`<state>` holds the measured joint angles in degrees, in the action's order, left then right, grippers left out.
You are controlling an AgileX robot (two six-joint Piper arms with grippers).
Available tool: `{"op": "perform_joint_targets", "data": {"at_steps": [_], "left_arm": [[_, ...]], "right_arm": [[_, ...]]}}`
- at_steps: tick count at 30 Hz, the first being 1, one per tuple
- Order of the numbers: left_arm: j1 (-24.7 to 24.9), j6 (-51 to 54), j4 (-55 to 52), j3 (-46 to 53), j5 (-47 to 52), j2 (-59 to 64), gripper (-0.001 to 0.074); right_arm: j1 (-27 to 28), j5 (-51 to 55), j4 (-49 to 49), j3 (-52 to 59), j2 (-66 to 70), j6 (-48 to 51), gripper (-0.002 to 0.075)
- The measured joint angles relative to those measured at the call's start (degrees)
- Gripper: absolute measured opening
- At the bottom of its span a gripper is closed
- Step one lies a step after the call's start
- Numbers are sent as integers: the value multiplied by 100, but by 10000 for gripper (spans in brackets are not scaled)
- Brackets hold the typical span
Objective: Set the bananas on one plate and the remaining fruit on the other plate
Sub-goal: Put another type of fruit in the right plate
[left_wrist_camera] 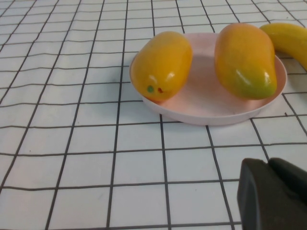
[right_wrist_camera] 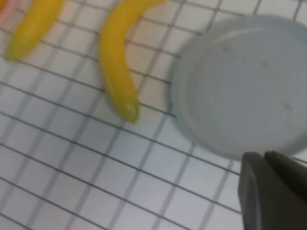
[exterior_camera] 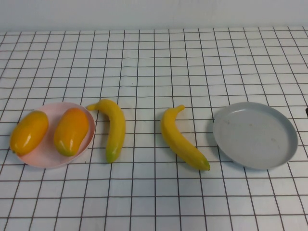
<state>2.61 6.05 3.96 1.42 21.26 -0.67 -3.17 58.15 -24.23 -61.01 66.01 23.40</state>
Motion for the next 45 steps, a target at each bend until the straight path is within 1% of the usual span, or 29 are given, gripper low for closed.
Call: {"op": "perform_joint_targets", "data": {"at_steps": [1,3,6,9,14,17,19,20,22,25,27,28,30,34,40,42,44,45], "left_arm": [[0,0,0,0,0,0,-4],[0,0,0,0,0,0,-4],[0,0,0,0,0,0,-4],[0,0,0,0,0,0,-4],[0,0,0,0,0,0,-4],[0,0,0,0,0,0,-4],[0,0,0,0,0,0,-4],[0,0,0,0,0,0,-4],[0,0,0,0,0,0,-4],[0,0,0,0,0,0,-4],[0,0,0,0,0,0,-4],[0,0,0,0,0,0,-4],[0,0,0,0,0,0,-4],[0,0,0,0,0,0,-4],[0,0,0,0,0,0,-4],[0,0,0,0,0,0,-4],[0,0,0,0,0,0,-4],[0,10,0,0,0,0,-3]], "right_arm": [[-187,182,467,-231,208,-277,-16],[-734,526,1626,-750,688,-1041,-16],[-1530,931,2681,-1384,1379,-1748,-16],[-2039,1170,2943,-2008,2082,-1913,-16],[-2529,1209,2999,-2937,3290,-1822,-15],[-2759,1218,3012,-3411,3809,-1561,21],[-2885,1218,3000,-3714,4125,-1491,98],[-2915,1221,2987,-3827,4247,-1474,159],[-2963,1221,2938,-4081,4544,-1453,315],[-2963,1230,2755,-4376,4997,-1438,527],[-2963,1230,2603,-4568,5260,-1438,602],[-2963,1230,2491,-4657,5393,-1438,620],[-2963,1230,2284,-4809,5610,-1383,627],[-2999,1220,1962,-5009,5939,-1143,588],[-3168,1220,2000,-5025,6224,-965,546],[-3169,1211,2028,-5025,6311,-977,511],[-3169,1211,2040,-5025,6378,-1015,447],[-3169,1211,2050,-5025,6391,-1038,393]]}}
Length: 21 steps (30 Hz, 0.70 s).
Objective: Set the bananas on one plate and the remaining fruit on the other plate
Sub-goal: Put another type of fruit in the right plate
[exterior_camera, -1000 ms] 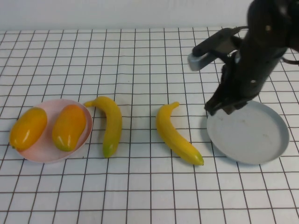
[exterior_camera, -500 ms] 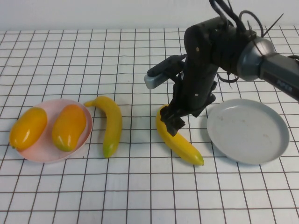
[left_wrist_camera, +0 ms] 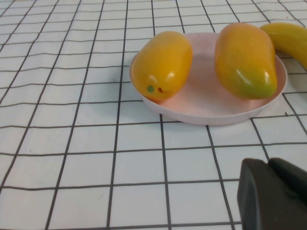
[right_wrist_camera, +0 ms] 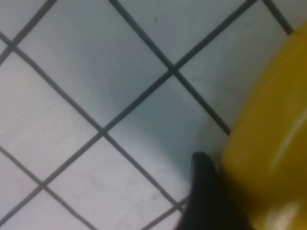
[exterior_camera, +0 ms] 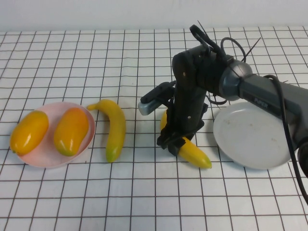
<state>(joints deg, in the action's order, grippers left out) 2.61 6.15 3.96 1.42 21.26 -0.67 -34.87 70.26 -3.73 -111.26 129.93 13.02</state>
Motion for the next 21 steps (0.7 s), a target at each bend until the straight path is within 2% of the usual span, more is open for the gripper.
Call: {"op": "perform_joint_targets", "data": {"at_steps": [1,2,8,13,21], "left_arm": [[0,0,0,0,0,0,-4],[0,0,0,0,0,0,-4],[0,0,0,0,0,0,-4],[0,0,0,0,0,0,-4],[0,0,0,0,0,0,-4]], "right_arm": [[0,0,0,0,0,-24,330],[0,0,0,-12,0,-52,300],[0,0,163,-342,-227,-154,309],[112,-13,756,-150,-1019,-643,309],[1676,13,560,1921,-2121,-803,309]]}}
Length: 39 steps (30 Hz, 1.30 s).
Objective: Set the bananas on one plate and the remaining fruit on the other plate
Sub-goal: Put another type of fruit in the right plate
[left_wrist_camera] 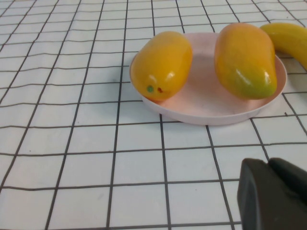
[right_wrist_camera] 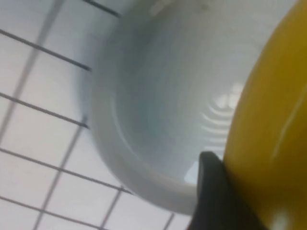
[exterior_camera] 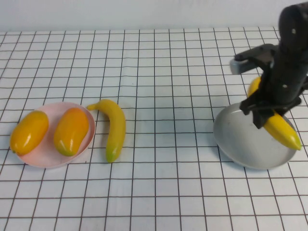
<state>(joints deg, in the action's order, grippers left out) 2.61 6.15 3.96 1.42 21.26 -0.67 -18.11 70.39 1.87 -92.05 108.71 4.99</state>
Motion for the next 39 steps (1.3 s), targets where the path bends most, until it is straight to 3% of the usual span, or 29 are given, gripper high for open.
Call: {"op": "perform_joint_targets", "data": {"at_steps": [4,15,19,22,29,33,39], "left_arm": [[0,0,0,0,0,0,-4],[0,0,0,0,0,0,-4],[0,0,0,0,0,0,-4],[0,0,0,0,0,0,-4],[0,0,0,0,0,0,-4],[0,0,0,0,0,0,-4],[0,0,0,0,0,0,-4]], "right_arm": [[359,8,38,247,-39,69,309],[380,-816,-36,255,430,253,314],[380,-831,-36,255,653,253,407],[380,-844,-36,255,691,253,435],[359,-128,-497,-777,691,243,422],[-60,-76,-959,-1372,654,243,421],[-1416,2,-873,-1934,902,243,421]]}}
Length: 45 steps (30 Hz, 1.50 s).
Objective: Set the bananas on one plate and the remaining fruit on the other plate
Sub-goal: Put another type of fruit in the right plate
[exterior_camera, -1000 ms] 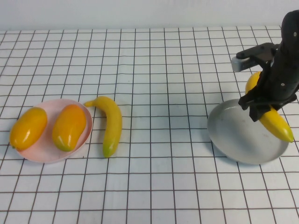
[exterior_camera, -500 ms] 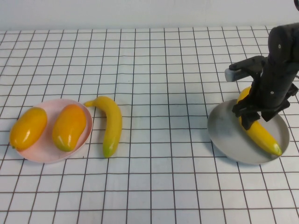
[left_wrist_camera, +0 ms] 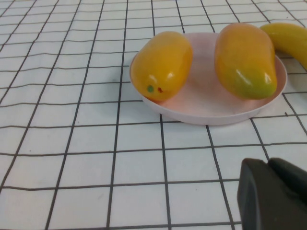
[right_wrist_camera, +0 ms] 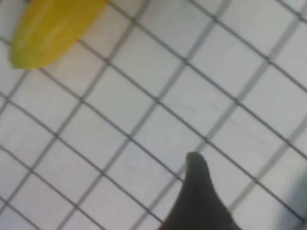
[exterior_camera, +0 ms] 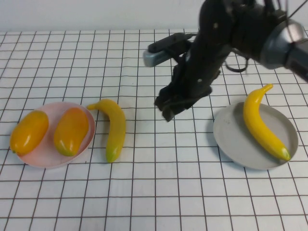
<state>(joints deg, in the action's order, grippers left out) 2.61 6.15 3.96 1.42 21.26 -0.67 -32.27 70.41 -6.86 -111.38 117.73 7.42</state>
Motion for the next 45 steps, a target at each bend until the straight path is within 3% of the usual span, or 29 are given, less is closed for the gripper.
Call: {"op": "perform_joint_targets", "data": {"at_steps": [7,17,29,45], "left_arm": [[0,0,0,0,0,0,-4],[0,0,0,0,0,0,-4],[0,0,0,0,0,0,-4],[0,0,0,0,0,0,-4]], "right_arm": [[-736,33,-236,-1510,1142,-270,429],[-845,45,-503,-2849,2140,-742,438],[-855,56,-353,-3009,2540,-1021,440],[-902,-73,-901,-3117,2763,-1173,436]]}}
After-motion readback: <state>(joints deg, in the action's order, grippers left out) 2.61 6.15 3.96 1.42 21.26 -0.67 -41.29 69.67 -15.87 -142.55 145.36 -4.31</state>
